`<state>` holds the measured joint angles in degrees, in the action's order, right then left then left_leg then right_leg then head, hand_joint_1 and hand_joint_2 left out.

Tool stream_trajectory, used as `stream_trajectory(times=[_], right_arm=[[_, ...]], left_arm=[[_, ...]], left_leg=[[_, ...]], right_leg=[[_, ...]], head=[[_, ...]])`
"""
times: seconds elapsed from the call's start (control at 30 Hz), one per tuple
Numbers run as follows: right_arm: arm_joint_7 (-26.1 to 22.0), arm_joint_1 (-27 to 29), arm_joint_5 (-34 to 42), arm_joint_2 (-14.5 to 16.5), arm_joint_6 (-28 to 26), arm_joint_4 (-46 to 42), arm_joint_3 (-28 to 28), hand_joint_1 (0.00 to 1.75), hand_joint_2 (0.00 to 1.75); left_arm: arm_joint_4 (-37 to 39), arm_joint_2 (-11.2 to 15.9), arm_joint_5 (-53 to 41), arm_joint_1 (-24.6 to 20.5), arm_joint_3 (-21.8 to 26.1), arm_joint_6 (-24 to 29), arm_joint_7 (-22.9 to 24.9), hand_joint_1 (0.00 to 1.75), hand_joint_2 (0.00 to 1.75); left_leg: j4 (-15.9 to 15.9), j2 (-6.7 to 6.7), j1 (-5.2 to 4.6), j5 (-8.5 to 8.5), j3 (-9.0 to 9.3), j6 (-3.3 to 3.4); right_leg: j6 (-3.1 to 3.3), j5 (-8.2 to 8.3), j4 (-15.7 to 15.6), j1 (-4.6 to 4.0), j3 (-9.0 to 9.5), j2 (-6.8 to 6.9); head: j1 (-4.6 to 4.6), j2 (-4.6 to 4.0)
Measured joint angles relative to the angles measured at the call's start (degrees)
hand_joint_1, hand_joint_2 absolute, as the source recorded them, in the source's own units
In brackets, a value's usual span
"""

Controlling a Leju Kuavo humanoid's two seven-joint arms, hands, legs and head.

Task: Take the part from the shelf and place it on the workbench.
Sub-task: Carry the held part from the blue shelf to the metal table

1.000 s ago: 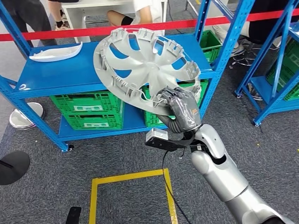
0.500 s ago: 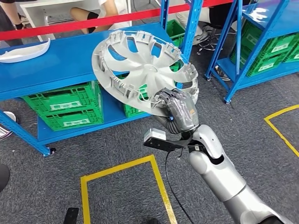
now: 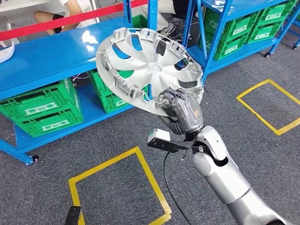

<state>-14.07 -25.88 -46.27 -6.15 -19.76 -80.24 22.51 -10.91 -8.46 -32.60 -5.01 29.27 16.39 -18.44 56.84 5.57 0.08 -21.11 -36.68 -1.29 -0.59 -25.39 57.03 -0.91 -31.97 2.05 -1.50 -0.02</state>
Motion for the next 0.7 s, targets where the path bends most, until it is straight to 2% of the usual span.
stream_trajectory(times=[0.03, 0.07, 0.1, 0.13, 0.17, 0.2, 0.23, 0.27, 0.3, 0.33, 0.37, 0.4, 0.43, 0.5, 0.53, 0.57, 0.6, 0.63, 0.67, 0.7], right_arm=[[-0.01, 0.11, 0.04, 0.00, -0.01, 0.00, 0.00, 1.75, 1.75], [-0.02, 0.25, 0.09, 0.01, -0.02, 0.00, 0.01, 1.75, 1.75], [-0.03, 0.45, 0.18, 0.01, -0.05, 0.00, -0.01, 1.75, 1.75], [-0.04, 0.75, 0.30, 0.00, -0.10, 0.00, -0.03, 1.75, 1.75], [-0.07, 1.09, 0.39, -0.01, -0.15, -0.01, -0.05, 1.75, 1.75], [-0.12, 1.46, 0.51, -0.01, -0.20, -0.01, -0.07, 1.75, 1.75], [-0.15, 1.80, 0.59, -0.02, -0.24, -0.02, -0.08, 1.75, 1.75], [-0.19, 2.06, 0.63, -0.03, -0.26, -0.02, -0.09, 1.75, 1.75], [-0.20, 2.25, 0.67, -0.04, -0.27, -0.07, -0.10, 1.75, 1.75], [-0.19, 2.33, 0.67, -0.06, -0.27, -0.18, -0.14, 1.75, 1.75], [-0.19, 2.39, 0.68, -0.08, -0.31, -0.31, -0.19, 1.75, 1.75], [-0.19, 2.46, 0.72, -0.10, -0.36, -0.46, -0.27, 1.75, 1.75], [-0.19, 2.60, 0.76, -0.13, -0.44, -0.57, -0.41, 1.75, 1.75], [-0.21, 3.51, 0.89, -0.41, -0.73, -0.93, -0.99, 1.75, 1.75], [-0.22, 4.22, 0.95, -0.64, -0.95, -1.30, -1.38, 1.75, 1.75], [-0.25, 5.00, 1.03, -0.91, -1.16, -1.77, -1.78, 1.75, 1.75], [-0.29, 5.73, 1.12, -1.17, -1.33, -2.25, -2.16, 1.75, 1.75], [-0.32, 6.35, 1.24, -1.30, -1.44, -2.69, -2.49, 1.75, 1.75], [-0.34, 6.92, 1.35, -1.44, -1.50, -3.04, -2.78, 1.75, 1.75], [-0.34, 7.49, 1.45, -1.58, -1.57, -3.34, -3.09, 1.75, 1.75]], left_arm=[[0.01, 0.00, -0.06, 0.08, 0.01, -0.06, 0.02, 0.00, 1.75], [0.01, 0.03, -0.16, 0.13, 0.01, -0.16, 0.05, 0.00, 1.75], [0.01, 0.05, -0.30, 0.16, 0.01, -0.27, 0.10, 0.00, 1.75], [0.01, 0.07, -0.43, 0.19, 0.01, -0.37, 0.13, 0.00, 1.75], [0.01, 0.10, -0.53, 0.22, 0.00, -0.45, 0.15, 0.00, 1.75], [0.01, 0.14, -0.61, 0.24, 0.00, -0.49, 0.17, 0.00, 1.75], [0.01, 0.16, -0.70, 0.25, -0.01, -0.50, 0.17, 0.00, 1.75], [0.01, 0.19, -0.77, 0.23, -0.01, -0.52, 0.18, 0.00, 1.75], [0.01, 0.21, -0.83, 0.18, -0.01, -0.53, 0.19, 0.00, 1.75], [0.00, 0.21, -0.89, 0.13, -0.01, -0.55, 0.19, 0.00, 1.75], [0.00, 0.22, -0.94, 0.11, -0.01, -0.56, 0.25, 0.00, 1.75], [0.00, 0.22, -1.03, 0.10, -0.01, -0.57, 0.32, 0.00, 1.75], [0.00, 0.22, -1.19, 0.12, -0.01, -0.58, 0.43, 0.00, 1.75], [0.00, 0.22, -1.63, 0.19, -0.02, -0.61, 0.66, 0.00, 1.75], [-0.01, 0.25, -1.88, 0.22, -0.02, -0.62, 0.74, 0.00, 1.75], [-0.01, 0.26, -2.08, 0.30, -0.03, -0.66, 0.81, 0.00, 1.75], [-0.02, 0.28, -2.27, 0.39, -0.04, -0.68, 0.84, 0.00, 1.75], [-0.02, 0.38, -2.40, 0.45, -0.04, -0.69, 0.87, 0.00, 1.75], [-0.03, 0.46, -2.53, 0.51, -0.04, -0.70, 0.89, 0.00, 1.75], [-0.03, 0.56, -2.67, 0.51, -0.04, -0.73, 0.90, 0.00, 1.75]], left_leg=[[1.37, -1.31, 0.09, -1.73, -0.56, -0.33], [3.97, -2.91, 0.18, -4.34, -1.45, -0.63], [7.67, -4.20, 0.20, -7.26, -2.53, -0.81], [11.67, -4.75, 0.19, -9.61, -3.54, -0.90], [14.79, -4.92, 0.19, -10.79, -4.08, -0.92], [16.33, -4.97, 0.19, -10.61, -3.87, -0.88], [15.94, -5.09, 0.21, -9.30, -2.74, -0.79], [13.74, -5.50, 0.25, -7.61, -0.73, -0.69], [10.25, -6.69, 0.33, -6.68, 1.98, -0.57], [6.04, -8.02, 0.46, -6.69, 4.81, -0.33], [2.88, -9.20, 0.52, -7.22, 6.87, -0.07], [0.79, -10.05, 0.56, -7.92, 8.06, 0.16], [-0.01, -10.03, 0.50, -8.13, 8.32, 0.42], [0.29, -9.16, 0.38, -7.43, 7.72, 0.98], [0.32, -8.53, 0.38, -6.93, 7.34, 1.40], [0.30, -7.79, 0.37, -6.31, 6.86, 1.89], [0.23, -7.03, 0.39, -5.63, 6.25, 2.28], [0.24, -6.36, 0.23, -4.98, 5.61, 2.52], [0.26, -5.59, 0.11, -4.35, 4.89, 2.68], [0.28, -4.79, 0.02, -3.71, 4.11, 2.69]], right_leg=[[0.35, 0.65, -0.11, 0.19, -0.55, -0.53], [0.62, 1.34, -0.18, 0.38, -1.17, -1.07], [0.79, 2.03, -0.18, 0.43, -1.95, -1.66], [0.89, 2.75, -0.18, 0.45, -2.77, -2.29], [0.93, 3.48, -0.17, 0.45, -3.61, -2.97], [0.88, 4.21, -0.15, 0.47, -4.48, -3.66], [0.75, 4.96, -0.14, 0.53, -5.39, -4.41], [0.55, 5.75, -0.13, 0.63, -6.33, -5.19], [0.26, 6.55, -0.08, 0.75, -7.30, -5.96], [-0.07, 7.32, 0.02, 0.79, -8.18, -6.68], [-0.39, 8.05, 0.02, 0.83, -8.82, -7.25], [-0.70, 8.70, -0.04, 0.84, -9.23, -7.74], [-0.99, 9.29, -0.21, 0.87, -9.43, -8.18], [-1.68, 10.37, -0.77, 1.06, -9.65, -8.88], [-1.99, 9.90, -0.59, 1.04, -9.95, -8.28], [-2.30, 8.30, 0.49, 1.00, -10.41, -7.13], [-2.51, 5.56, 2.90, 0.99, -11.12, -5.60], [-2.70, 2.15, 6.56, 0.97, -11.98, -4.12], [-2.88, -0.77, 10.90, 1.09, -12.80, -3.31], [-3.03, -2.45, 14.97, 1.21, -13.33, -2.94]], head=[[0.07, 0.00], [0.15, 0.00], [0.21, 0.00], [0.28, 0.00], [0.29, 0.00], [0.29, 0.00], [0.30, 0.00], [0.31, 0.00], [0.32, 0.01], [0.28, 0.01], [0.28, 0.02], [0.27, 0.02], [0.30, 0.01], [0.43, 0.00], [0.33, 0.00], [0.06, 0.00], [-0.18, 0.00], [-0.48, 0.00], [-0.60, 0.00], [-0.61, 0.00]])
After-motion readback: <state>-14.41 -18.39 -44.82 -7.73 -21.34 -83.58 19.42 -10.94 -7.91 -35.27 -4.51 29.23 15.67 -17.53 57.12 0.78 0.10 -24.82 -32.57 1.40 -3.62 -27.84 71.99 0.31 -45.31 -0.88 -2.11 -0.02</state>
